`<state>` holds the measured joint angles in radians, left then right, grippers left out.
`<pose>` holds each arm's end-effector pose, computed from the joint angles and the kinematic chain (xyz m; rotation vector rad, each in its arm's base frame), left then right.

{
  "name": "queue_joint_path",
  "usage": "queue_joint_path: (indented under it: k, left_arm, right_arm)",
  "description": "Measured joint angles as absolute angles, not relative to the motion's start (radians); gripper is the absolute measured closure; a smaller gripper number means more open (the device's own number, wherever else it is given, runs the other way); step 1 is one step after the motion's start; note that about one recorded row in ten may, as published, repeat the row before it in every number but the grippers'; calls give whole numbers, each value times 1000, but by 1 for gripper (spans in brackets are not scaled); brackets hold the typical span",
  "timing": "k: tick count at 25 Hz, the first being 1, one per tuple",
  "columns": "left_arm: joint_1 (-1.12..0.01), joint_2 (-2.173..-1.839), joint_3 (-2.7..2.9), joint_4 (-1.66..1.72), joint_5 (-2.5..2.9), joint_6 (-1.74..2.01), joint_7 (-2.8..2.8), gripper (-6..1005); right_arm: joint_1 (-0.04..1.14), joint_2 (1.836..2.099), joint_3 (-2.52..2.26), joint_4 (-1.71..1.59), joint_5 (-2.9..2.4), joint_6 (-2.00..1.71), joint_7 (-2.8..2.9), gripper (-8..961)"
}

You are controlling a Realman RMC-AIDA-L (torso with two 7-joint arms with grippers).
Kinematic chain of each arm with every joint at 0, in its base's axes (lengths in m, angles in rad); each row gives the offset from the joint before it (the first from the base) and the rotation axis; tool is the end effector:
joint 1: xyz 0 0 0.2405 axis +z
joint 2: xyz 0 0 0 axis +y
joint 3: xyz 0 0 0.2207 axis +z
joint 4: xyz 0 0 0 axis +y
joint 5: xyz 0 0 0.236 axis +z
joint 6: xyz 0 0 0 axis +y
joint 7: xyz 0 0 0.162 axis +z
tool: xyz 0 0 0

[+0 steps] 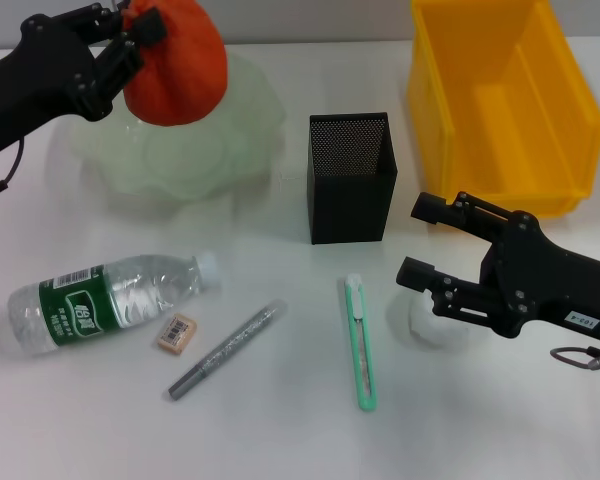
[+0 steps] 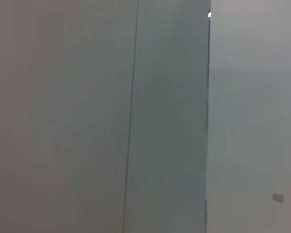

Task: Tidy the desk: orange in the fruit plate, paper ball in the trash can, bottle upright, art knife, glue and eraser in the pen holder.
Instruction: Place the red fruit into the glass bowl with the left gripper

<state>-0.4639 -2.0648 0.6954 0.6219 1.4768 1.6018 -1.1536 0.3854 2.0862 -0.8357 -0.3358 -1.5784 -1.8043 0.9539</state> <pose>-0.2212 0.3543 0.0594 -2.3026 -0.3291 -1.1679 0.2380 0.2621 -0.0251 -2.5605 0.4279 1.3160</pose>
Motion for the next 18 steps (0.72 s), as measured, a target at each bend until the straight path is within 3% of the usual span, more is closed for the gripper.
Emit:
queue_joint_path:
  k: [18]
  left_arm:
    - [-533, -2070, 704, 613, 1455, 1298, -1143, 750]
  right_arm:
    - [415, 2086, -833, -298, -1579, -1769, 954, 181]
